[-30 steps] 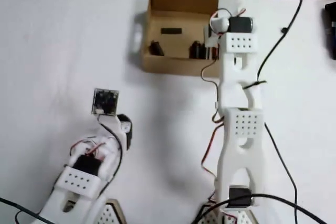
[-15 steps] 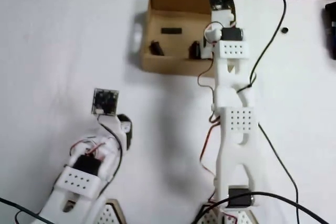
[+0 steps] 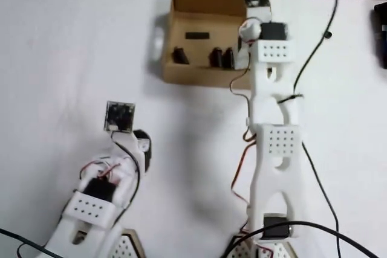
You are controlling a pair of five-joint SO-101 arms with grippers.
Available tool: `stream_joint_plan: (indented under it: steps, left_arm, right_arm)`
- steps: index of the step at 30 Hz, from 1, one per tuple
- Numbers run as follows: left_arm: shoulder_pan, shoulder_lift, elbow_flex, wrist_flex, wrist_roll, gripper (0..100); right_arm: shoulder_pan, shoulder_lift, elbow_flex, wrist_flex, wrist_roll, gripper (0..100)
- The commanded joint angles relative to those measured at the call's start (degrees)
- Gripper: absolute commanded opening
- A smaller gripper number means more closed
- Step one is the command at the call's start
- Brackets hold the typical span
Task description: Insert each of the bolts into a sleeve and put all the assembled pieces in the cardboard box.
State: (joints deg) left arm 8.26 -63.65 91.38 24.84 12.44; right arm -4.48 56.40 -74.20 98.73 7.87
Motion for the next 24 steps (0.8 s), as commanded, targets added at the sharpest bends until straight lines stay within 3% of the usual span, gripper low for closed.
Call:
stream_joint_plan:
  steps: [1,4,9,12,18,24]
  left_arm:
    - [-0.6,-0.7,-6.7,14.3,-0.2,2]
    - [-0.7,-0.7,-14.5,28.2,-0.5,2]
    - [0.1,-0.9,-15.8,27.0,-7.7,2]
    - [-0.2,-3.3,-18.3,30.3,-9.7,2]
    - [0.1,-20.0,-24.1,38.7,-11.8,2]
    - [-0.4,-36.1,-21.1,42.7,-13.9,2]
  right_arm:
    - [1.4,-12.9,-0.7,2.8,0.3,22.3]
    - [0.8,-21.9,5.4,2.7,0.3,22.3]
    - [-1.5,-41.2,25.8,2.7,0.3,22.3]
    - [-2.3,-54.4,39.2,2.7,0.2,22.3]
    - [-3.7,-77.8,62.4,2.5,0.2,22.3]
    - [-3.4,-91.1,81.5,-0.7,-2.7,22.3]
